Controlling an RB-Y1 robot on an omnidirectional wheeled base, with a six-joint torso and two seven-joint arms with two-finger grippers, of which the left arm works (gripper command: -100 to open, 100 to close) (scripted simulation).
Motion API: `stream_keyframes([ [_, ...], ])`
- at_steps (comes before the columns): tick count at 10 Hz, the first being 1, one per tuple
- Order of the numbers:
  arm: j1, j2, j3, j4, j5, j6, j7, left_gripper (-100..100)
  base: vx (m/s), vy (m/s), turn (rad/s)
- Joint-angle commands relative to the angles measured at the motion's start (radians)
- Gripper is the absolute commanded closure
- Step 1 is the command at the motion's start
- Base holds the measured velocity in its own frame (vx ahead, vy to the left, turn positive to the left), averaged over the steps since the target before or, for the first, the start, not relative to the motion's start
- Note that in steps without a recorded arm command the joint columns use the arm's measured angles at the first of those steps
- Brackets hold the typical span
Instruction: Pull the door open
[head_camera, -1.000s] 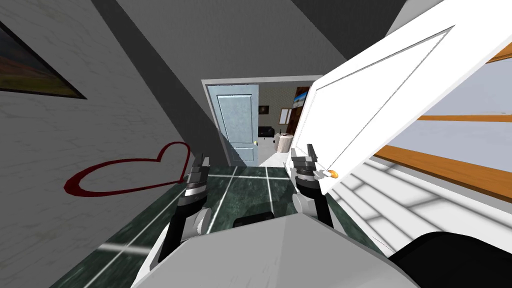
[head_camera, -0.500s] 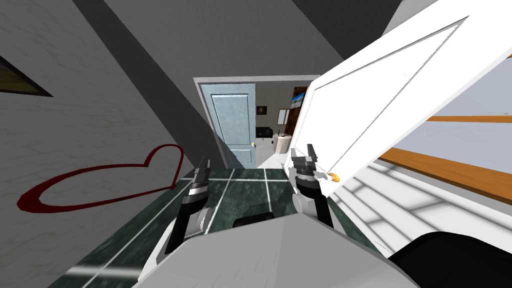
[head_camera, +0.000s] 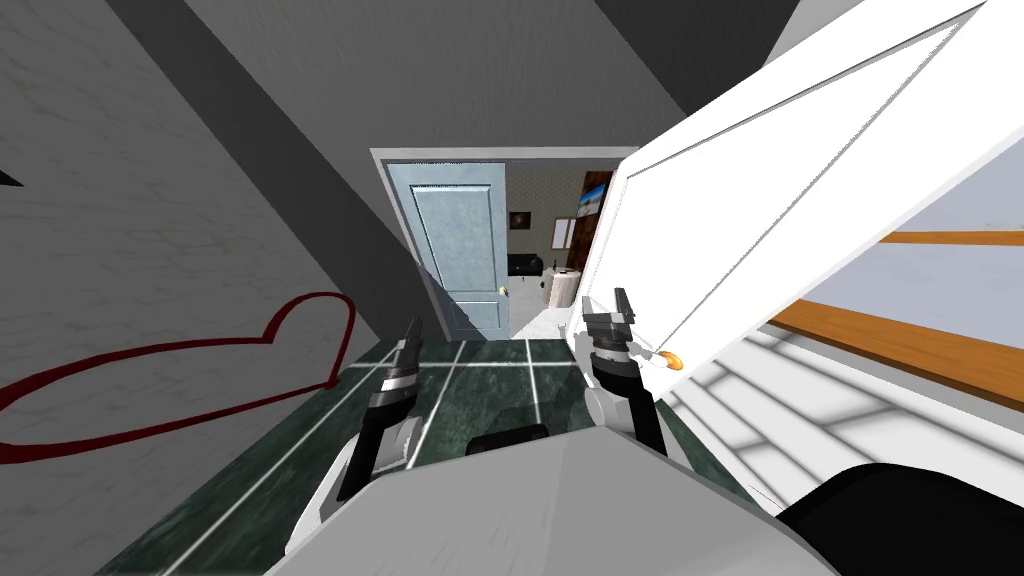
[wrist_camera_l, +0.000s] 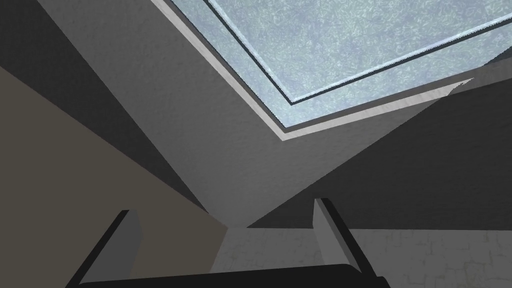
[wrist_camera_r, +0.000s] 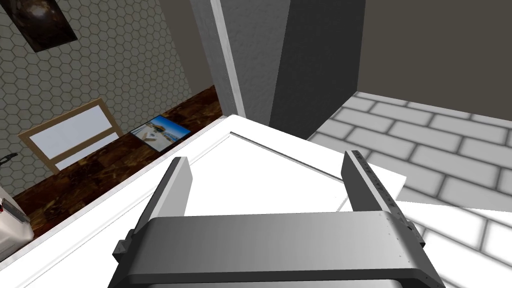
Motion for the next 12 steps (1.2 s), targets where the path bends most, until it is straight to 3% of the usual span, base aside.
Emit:
stream_keyframes([
  [1, -0.007, 0.0, 0.006, 0.028, -0.008, -0.005, -0.028, -100, 0.107, -0.046, -0.041],
  [12, -0.061, 0.014, 0.066, 0.257, -0.059, -0.056, -0.209, -100, 0.105, -0.046, -0.051],
])
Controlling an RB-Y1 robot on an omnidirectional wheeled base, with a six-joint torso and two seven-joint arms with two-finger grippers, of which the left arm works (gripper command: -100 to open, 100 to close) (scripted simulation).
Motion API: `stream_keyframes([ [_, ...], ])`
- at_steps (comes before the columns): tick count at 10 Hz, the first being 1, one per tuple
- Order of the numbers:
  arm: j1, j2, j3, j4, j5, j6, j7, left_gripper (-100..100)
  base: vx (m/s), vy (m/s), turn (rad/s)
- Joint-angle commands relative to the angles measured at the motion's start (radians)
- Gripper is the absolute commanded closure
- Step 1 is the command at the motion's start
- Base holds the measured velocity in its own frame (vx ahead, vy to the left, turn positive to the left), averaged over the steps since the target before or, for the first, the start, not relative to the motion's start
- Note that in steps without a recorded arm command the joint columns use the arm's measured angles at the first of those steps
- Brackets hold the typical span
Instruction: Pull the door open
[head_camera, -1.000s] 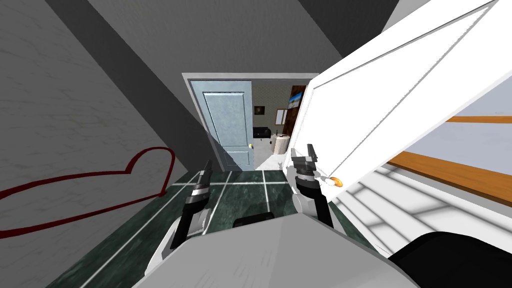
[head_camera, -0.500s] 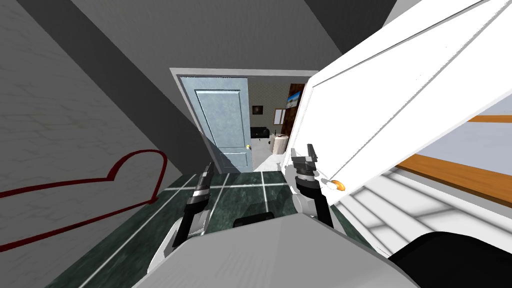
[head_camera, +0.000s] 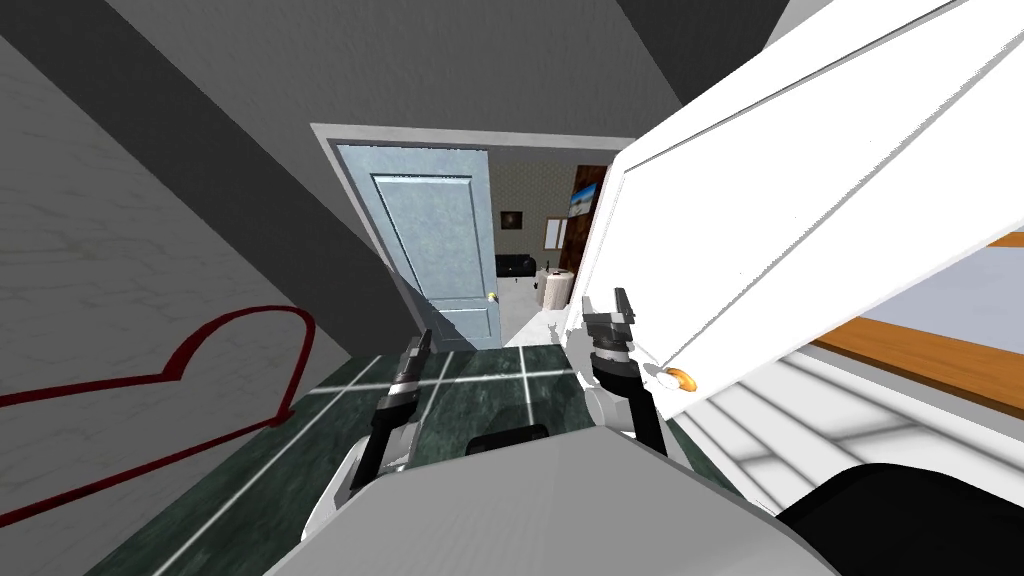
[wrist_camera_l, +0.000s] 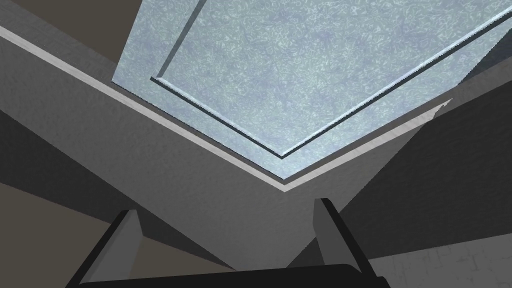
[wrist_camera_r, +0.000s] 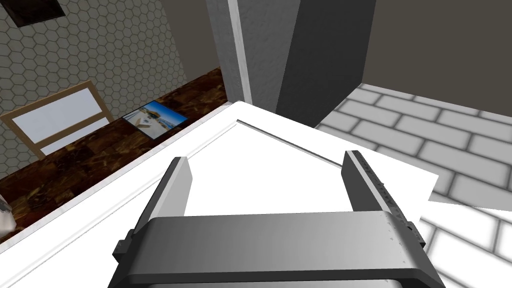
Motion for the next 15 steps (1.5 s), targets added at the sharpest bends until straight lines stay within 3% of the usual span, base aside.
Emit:
stream_keyframes([
  [1, -0.01, 0.002, 0.01, 0.036, -0.008, -0.008, -0.03, -100, 0.101, -0.043, -0.052],
  [15, -0.081, 0.003, 0.091, 0.342, -0.075, -0.077, -0.272, -100, 0.109, -0.043, -0.052],
])
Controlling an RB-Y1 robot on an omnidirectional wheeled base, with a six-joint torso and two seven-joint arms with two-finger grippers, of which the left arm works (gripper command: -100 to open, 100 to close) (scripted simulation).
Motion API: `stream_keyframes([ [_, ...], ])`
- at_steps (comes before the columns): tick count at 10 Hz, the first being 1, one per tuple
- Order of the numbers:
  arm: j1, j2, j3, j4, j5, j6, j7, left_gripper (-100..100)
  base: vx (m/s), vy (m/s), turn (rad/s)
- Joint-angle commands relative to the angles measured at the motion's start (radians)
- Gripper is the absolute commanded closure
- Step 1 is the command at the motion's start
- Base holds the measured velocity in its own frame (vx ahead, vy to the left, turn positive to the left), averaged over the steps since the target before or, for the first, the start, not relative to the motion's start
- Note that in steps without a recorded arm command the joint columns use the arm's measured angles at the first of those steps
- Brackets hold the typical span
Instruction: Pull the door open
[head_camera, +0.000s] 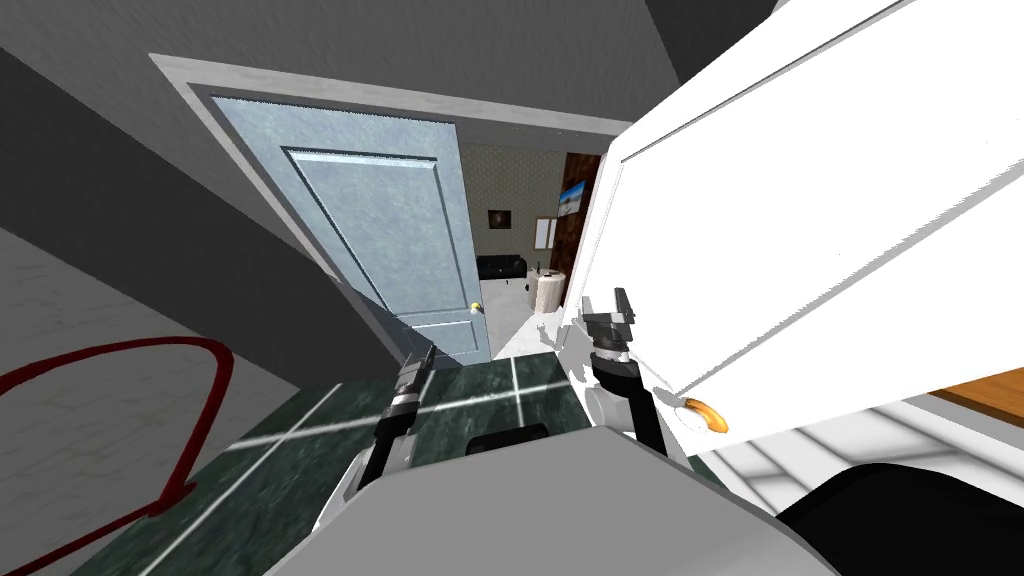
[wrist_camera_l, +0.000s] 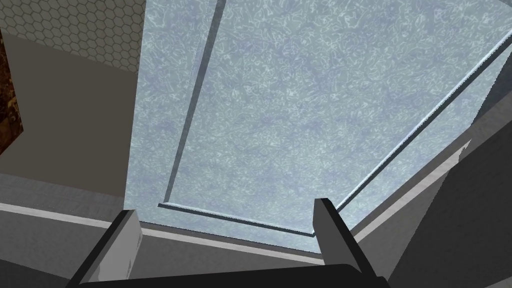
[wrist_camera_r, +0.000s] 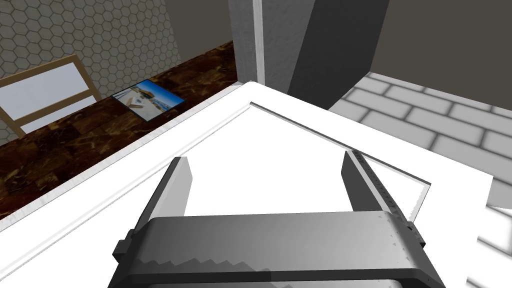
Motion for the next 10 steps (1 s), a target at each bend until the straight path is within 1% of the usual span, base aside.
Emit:
stream_keyframes([
  [1, -0.01, -0.001, 0.01, 0.042, -0.008, -0.013, -0.032, -100, 0.111, -0.041, -0.073],
  [6, -0.034, -0.005, 0.037, 0.144, -0.03, -0.036, -0.112, -100, 0.111, -0.029, -0.048],
  [7, -0.043, -0.006, 0.047, 0.184, -0.039, -0.045, -0.144, -100, 0.142, -0.022, -0.091],
  [10, -0.056, -0.01, 0.061, 0.238, -0.051, -0.057, -0.187, -100, 0.135, -0.035, -0.048],
])
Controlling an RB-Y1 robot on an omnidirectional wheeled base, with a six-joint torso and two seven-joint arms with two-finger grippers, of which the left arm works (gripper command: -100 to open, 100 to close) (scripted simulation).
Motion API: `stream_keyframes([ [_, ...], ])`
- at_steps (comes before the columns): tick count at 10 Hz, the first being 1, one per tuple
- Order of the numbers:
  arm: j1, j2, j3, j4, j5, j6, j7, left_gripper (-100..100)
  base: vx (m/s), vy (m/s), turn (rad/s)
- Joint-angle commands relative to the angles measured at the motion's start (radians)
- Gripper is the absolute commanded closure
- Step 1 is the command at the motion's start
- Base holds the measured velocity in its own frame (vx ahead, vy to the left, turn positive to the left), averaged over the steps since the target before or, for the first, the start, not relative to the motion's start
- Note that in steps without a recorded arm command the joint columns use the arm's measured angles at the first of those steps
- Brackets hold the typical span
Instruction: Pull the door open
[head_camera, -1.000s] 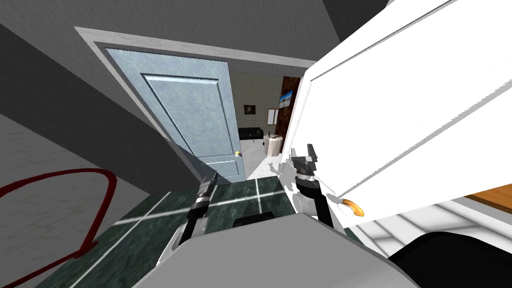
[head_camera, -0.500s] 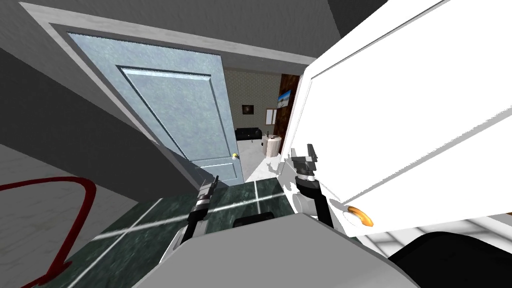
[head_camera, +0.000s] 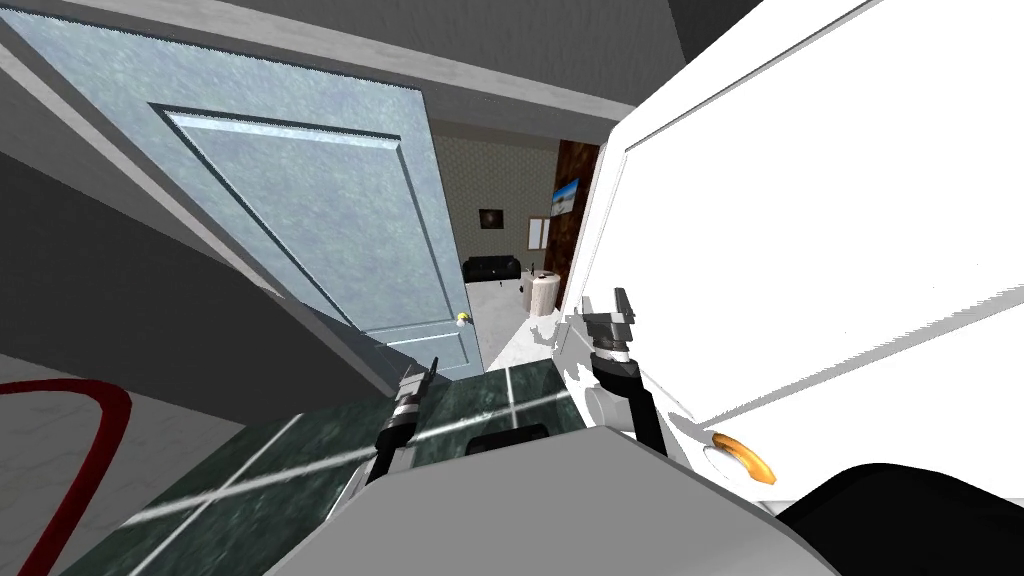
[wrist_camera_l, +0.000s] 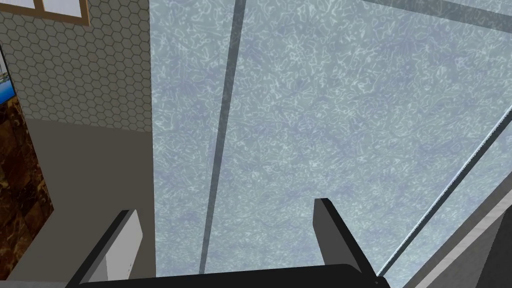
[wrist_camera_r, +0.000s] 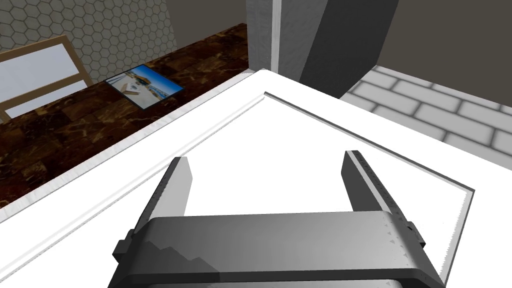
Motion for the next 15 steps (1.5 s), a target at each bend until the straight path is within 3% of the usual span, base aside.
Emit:
stream_keyframes([
  [1, -0.011, -0.002, 0.009, 0.035, -0.006, -0.008, -0.026, -100, 0.113, -0.04, -0.045],
  [6, -0.031, -0.008, 0.031, 0.117, -0.025, -0.027, -0.091, -100, 0.095, -0.016, -0.039],
  [13, -0.068, -0.026, 0.072, 0.276, -0.06, -0.063, -0.217, -100, 0.133, -0.018, -0.056],
  [15, -0.069, -0.025, 0.073, 0.279, -0.06, -0.064, -0.217, -100, 0.107, -0.012, -0.02],
])
